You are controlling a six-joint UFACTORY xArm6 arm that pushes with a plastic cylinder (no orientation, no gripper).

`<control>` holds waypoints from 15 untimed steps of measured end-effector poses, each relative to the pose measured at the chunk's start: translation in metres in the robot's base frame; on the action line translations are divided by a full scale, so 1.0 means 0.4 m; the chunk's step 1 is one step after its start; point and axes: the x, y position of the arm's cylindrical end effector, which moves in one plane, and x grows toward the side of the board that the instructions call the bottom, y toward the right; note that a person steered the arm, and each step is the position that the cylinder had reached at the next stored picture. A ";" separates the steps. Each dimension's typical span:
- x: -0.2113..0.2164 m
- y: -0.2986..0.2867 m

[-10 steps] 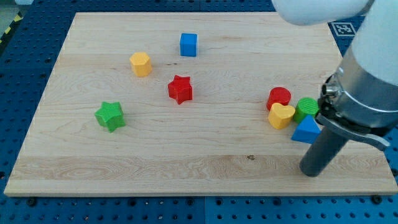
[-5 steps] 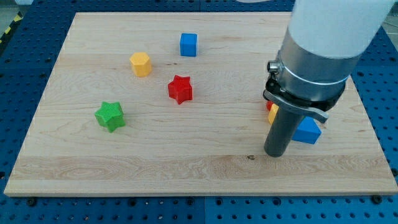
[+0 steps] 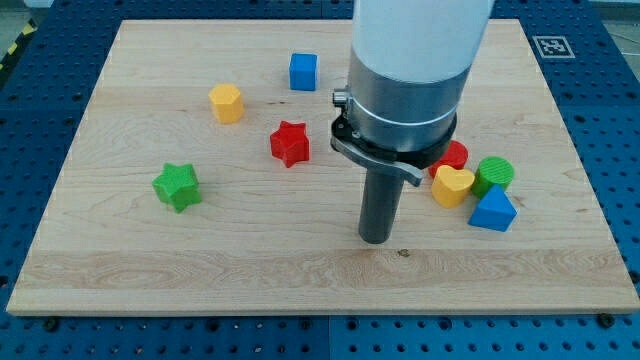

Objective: Move your hand to the bottom center of the board

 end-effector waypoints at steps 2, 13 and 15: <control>-0.002 -0.023; -0.003 -0.051; -0.003 -0.068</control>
